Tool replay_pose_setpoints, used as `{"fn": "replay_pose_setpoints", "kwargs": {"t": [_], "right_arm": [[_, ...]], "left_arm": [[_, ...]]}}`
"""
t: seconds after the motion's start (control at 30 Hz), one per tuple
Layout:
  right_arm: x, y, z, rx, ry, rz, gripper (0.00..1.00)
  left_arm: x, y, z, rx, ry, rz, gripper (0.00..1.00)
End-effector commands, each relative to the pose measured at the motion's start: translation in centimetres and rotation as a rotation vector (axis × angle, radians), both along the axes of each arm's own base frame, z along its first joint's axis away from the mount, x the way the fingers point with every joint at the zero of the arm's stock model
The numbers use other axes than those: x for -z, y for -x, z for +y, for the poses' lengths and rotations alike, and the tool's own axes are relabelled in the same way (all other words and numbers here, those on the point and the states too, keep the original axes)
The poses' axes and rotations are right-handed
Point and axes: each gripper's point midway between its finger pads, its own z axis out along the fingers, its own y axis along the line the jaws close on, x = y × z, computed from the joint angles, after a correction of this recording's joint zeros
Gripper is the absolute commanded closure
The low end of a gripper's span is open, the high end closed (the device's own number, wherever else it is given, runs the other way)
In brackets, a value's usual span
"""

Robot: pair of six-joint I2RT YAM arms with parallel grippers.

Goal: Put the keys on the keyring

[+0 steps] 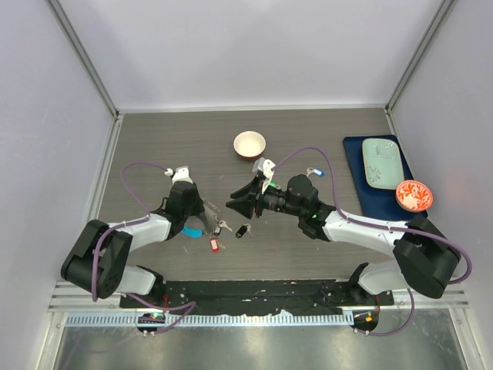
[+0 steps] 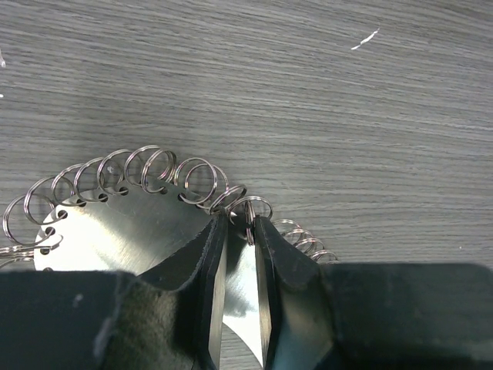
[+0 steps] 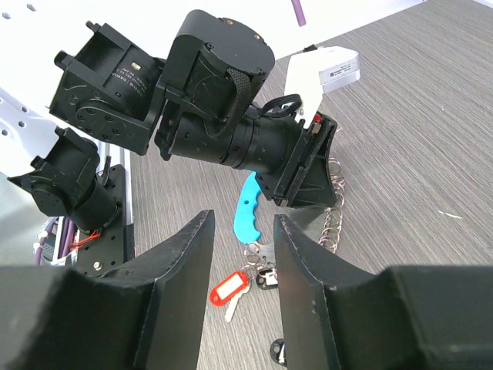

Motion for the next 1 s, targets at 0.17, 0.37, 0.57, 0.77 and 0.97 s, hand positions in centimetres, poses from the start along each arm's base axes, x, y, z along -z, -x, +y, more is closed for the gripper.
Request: {"fn": "replay_pose_setpoints", "kwargs": {"t": [0.17,0.37,0.57,0.77,0.97], "right_arm": [[-1.3,0.0,0.2,-0.008,-0.039,-0.034,0.57],[-1.2,0.0,0.2,-0.011,-0.036,-0.034,0.57],[-1.2,0.0,0.3,-0.011,-0.035,-0.033,0.57],[-1.2,0.0,0.3,-0.012,-0.035,-0.033,0.57],[-1.1,0.0,0.3,-0.016,-0.034,-0.029,0.57]], "left_arm": [[-1.6,-1.7,-0.6,0.011,0.019,-0.071,0.75],[-2.5,-2.0,-1.3,0.048,0.038,-0.111,0.76],[-2.1,-2.0,-1.3,0.046,0.037,-0.094,0.77],[-1.4,-1.4,-0.9,0.027,0.027,-0.068,0.78],[-1.4,-1.0,-0.4,0.014,0.016,-0.067,0.78]]}}
